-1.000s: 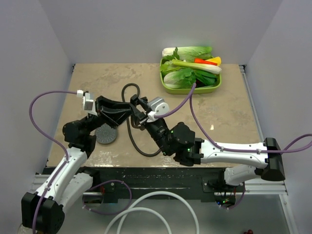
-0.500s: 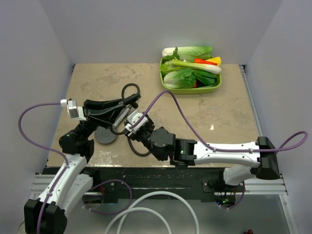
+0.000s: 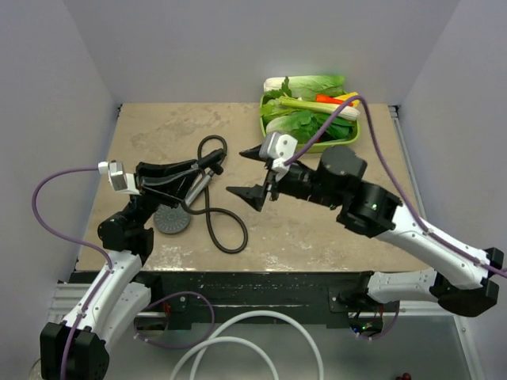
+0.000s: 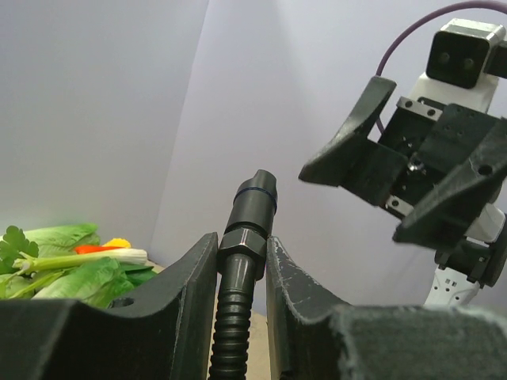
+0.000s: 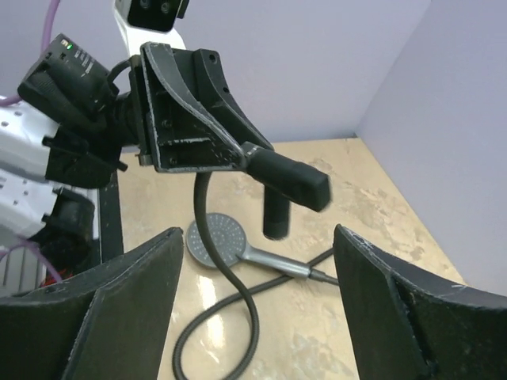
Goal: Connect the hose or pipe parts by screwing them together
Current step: Install the adaptor on the pipeline.
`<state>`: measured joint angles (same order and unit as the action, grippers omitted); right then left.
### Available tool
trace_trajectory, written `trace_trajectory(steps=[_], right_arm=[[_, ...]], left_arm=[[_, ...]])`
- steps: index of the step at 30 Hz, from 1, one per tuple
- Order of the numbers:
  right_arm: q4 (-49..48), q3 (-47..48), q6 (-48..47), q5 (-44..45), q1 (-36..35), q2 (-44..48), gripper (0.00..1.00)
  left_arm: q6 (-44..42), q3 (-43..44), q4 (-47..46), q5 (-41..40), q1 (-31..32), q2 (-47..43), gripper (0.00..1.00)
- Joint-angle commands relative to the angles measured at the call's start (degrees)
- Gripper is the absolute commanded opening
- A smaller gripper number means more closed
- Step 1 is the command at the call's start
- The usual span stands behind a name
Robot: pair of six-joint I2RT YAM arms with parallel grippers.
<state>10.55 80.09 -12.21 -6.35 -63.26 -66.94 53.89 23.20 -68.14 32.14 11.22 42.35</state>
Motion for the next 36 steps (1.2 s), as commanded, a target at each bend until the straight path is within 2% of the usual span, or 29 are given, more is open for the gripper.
trace_trajectory(steps=[1,6,12,16,17,24,29,33,34,36], right_arm=[[14.59,6.29,-2.46,-15.54,5.77,0.41,0.83],[13.19,5.86,-3.26,-21.49,10.78,0.14,0.85],[3.79,4.37,-0.02,-32.04,18.17,-3.98,0.89],[1.58,10.49,0.43,-38.11,22.56,-9.25,0.89],[0.63,11.65,0.78,-42.3,23.18,-10.22,0.89],[-3.61,19.21,5.52,-53.31,24.06,-18.74,0.82],[3.68,20.11,1.67,-53.86,23.98,-19.64,0.75],[7.64,18.52,-3.07,-45.62,24.06,-19.37,0.61],[9.13,18.52,-3.61,-42.37,24.07,-19.72,0.59],[10.28,18.26,-4.93,-42.43,23.98,-20.34,0.61]], left_arm=[[1.22,3.51,-5.69,-2.61,-0.85,-0.77,0.0],[2.1,4.66,-5.34,-2.08,-1.55,-1.39,0.0],[3.33,5.19,-5.95,-0.68,-1.73,-1.65,0.0],[4.82,5.19,-6.74,1.52,-1.64,-1.65,0.0],[5.0,5.19,-6.74,1.78,-1.64,-1.74,0.0],[5.18,5.45,-7.01,2.66,-1.47,-1.57,0.0],[5.09,5.8,-7.1,2.4,-1.47,-1.48,0.0],[5.26,6.41,-7.27,2.23,-1.38,-1.3,0.0],[5.44,6.42,-7.27,2.05,-1.38,-1.13,0.0],[5.26,6.85,-7.1,2.05,-1.38,-1.13,0.0]])
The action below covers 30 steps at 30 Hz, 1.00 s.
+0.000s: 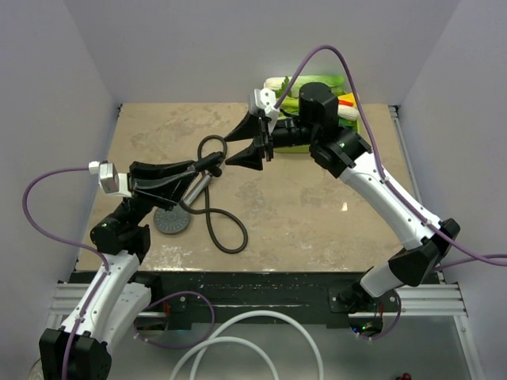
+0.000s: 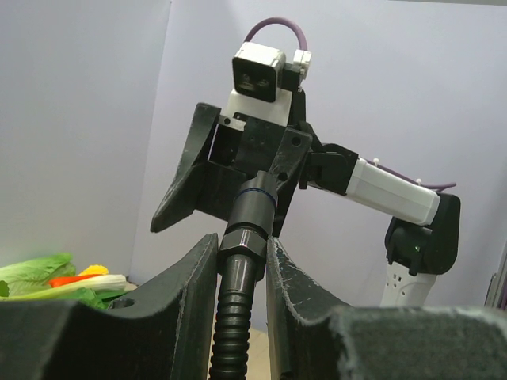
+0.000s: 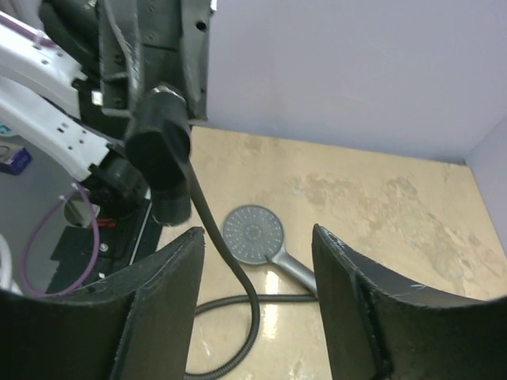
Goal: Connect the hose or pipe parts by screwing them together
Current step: Install the adaptor on the pipeline.
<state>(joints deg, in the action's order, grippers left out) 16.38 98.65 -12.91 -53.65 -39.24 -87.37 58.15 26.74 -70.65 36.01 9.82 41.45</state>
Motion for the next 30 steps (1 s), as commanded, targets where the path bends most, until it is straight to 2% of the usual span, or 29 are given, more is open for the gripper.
trace_trajectory(steps=[1,2,8,15,19,27,30], right_arm=[[4.36,-1.35,-4.15,3.74,0.04,0.18,0.64],[3.32,-1.88,-3.71,-0.62,-0.04,0.53,0.66],[-10.21,-7.77,5.68,-7.06,0.04,2.21,0.69],[-29.81,-12.86,22.98,-9.72,-0.48,2.12,0.75],[-36.32,-13.22,27.23,-10.07,-1.27,1.77,0.75],[-34.05,-11.29,26.62,-9.9,-2.15,-0.08,0.68],[-27.66,-9.72,19.87,-8.94,-2.07,0.1,0.68]], left_arm=[[0.91,3.4,-4.58,-1.99,-0.07,-0.32,0.0],[0.91,3.49,-4.58,-2.08,-0.07,-0.32,0.0],[0.47,3.93,-3.97,-2.08,-0.16,-0.32,0.0],[-0.14,3.93,-3.7,-2.08,-0.16,-0.32,0.0],[-0.41,3.84,-3.79,-2.43,-0.16,-0.23,0.0],[-0.58,4.11,-3.88,-2.7,-0.16,-0.14,0.0],[-0.5,4.28,-3.79,-2.7,-0.16,-0.23,0.0]])
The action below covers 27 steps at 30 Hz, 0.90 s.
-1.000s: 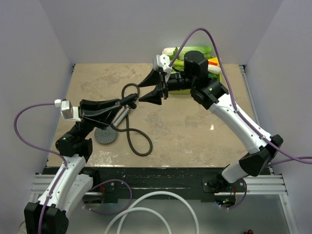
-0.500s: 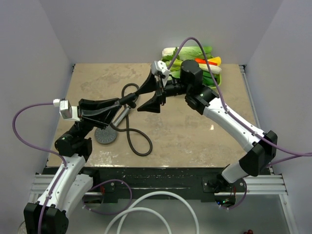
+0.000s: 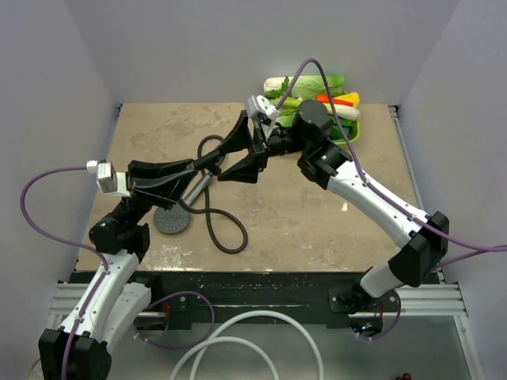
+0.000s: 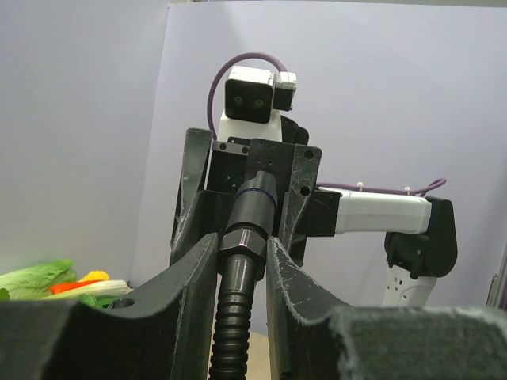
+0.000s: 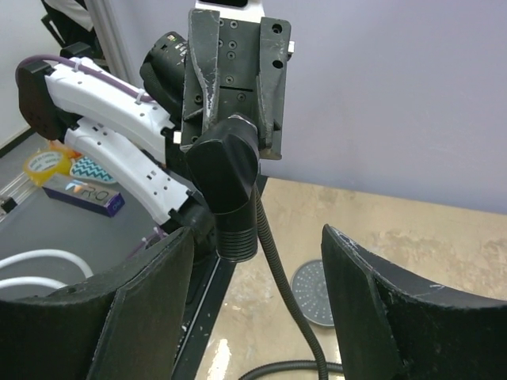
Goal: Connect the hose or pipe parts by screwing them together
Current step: Install the adaptor on the pipeline.
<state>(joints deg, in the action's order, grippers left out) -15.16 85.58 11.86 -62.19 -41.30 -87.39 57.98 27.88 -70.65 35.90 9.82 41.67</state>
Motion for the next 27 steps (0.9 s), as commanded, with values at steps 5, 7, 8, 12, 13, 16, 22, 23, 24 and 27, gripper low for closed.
trace_trajectory(steps=[5,7,8,12,13,16,22,23,24,27], right_arm=[[23.06,8.9,-19.04,3.39,0.43,-0.5,0.65],[25.78,9.86,-20.46,4.19,1.04,-0.58,0.64],[26.66,10.3,-21.08,4.19,1.13,-0.84,0.63],[32.02,13.28,-25.65,4.71,1.75,-2.16,0.59],[34.73,13.82,-26.53,4.63,1.92,-2.86,0.59],[38.96,16.37,-30.13,6.38,2.01,-4.79,0.56],[28.01,13.57,-26.02,7.79,2.1,-5.07,0.28],[25.99,12.25,-24.35,7.53,2.1,-4.72,0.24],[21.79,11.46,-23.21,7.35,2.01,-4.45,0.21],[16.42,10.4,-20.74,6.12,2.1,-4.36,0.12]], left_arm=[[-0.23,3.32,-3.88,-2.5,-0.16,-0.36,0.0],[-0.14,3.41,-3.88,-2.5,-0.16,-0.45,0.0],[-0.06,3.41,-3.88,-2.5,-0.16,-0.45,0.0],[0.03,3.59,-3.79,-2.41,-0.16,-0.63,0.0],[-0.05,3.67,-3.79,-2.33,-0.16,-0.54,0.0],[0.03,3.85,-3.7,-2.24,-0.16,-0.62,0.0],[0.12,4.2,-3.44,-2.24,-0.16,-0.45,0.0],[0.12,4.2,-3.35,-2.24,-0.16,-0.45,0.0],[0.21,4.29,-3.35,-2.15,-0.16,-0.45,0.0],[0.12,4.38,-3.26,-2.15,-0.16,-0.36,0.0]])
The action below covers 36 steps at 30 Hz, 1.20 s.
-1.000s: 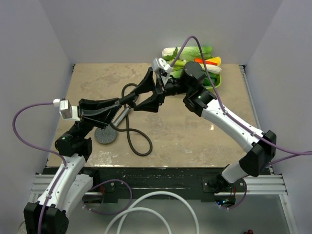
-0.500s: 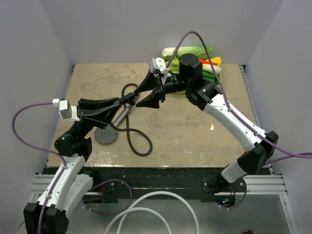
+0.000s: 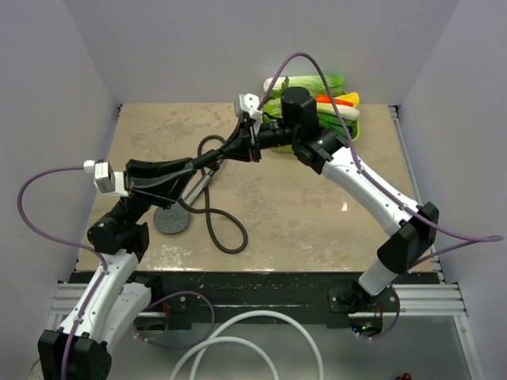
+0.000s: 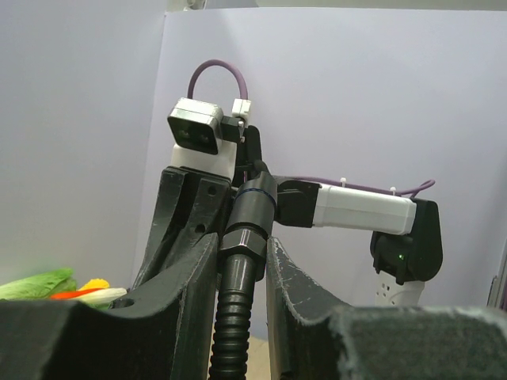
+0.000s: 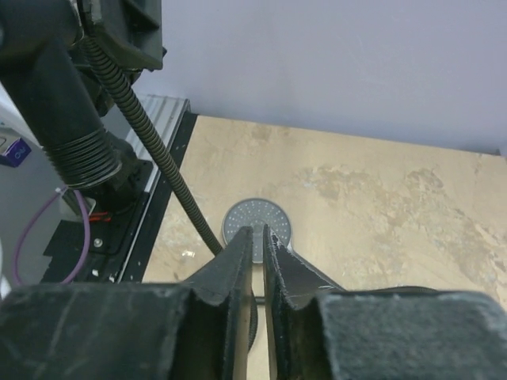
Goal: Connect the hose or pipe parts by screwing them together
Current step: Install the adaptor on the pipeline.
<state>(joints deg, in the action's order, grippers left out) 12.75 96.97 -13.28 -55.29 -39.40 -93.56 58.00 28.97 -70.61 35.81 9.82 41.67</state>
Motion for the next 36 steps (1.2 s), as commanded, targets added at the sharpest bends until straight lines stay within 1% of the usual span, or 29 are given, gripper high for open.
trace_trajectory(steps=[1,6,7,8,13,20,30,36], right_arm=[[-12.48,-1.25,5.1,-1.31,0.2,1.71,0.1],[-24.59,-3.89,12.83,-4.82,0.11,1.36,0.03],[-25.75,-4.15,14.49,-5.35,0.2,1.27,0.0],[-26.46,-4.33,16.07,-5.88,0.2,1.19,0.0],[-27.78,-5.56,18.29,-9.31,0.2,2.23,0.0],[-31.3,-8.55,22.24,-10.98,-0.24,4.0,0.0],[-34.28,-9.61,24.53,-11.68,-2.0,5.75,0.0],[-36.92,-9.96,27.6,-12.48,-3.23,6.55,0.0]], left_arm=[[0.1,3.37,-3.31,-2.06,-0.16,-0.36,0.0],[0.1,3.28,-3.48,-2.15,-0.24,-0.27,0.0],[0.1,3.2,-3.4,-2.15,-0.16,-0.27,0.0],[0.01,3.2,-3.4,-2.15,-0.16,-0.27,0.0],[-0.08,3.2,-3.39,-2.33,-0.16,-0.19,0.0],[-0.52,3.28,-3.13,-2.94,-0.16,0.08,0.0],[-1.22,3.55,-2.25,-3.12,-0.16,0.08,0.0],[-1.83,3.46,-1.99,-3.47,-0.16,-0.01,0.0]])
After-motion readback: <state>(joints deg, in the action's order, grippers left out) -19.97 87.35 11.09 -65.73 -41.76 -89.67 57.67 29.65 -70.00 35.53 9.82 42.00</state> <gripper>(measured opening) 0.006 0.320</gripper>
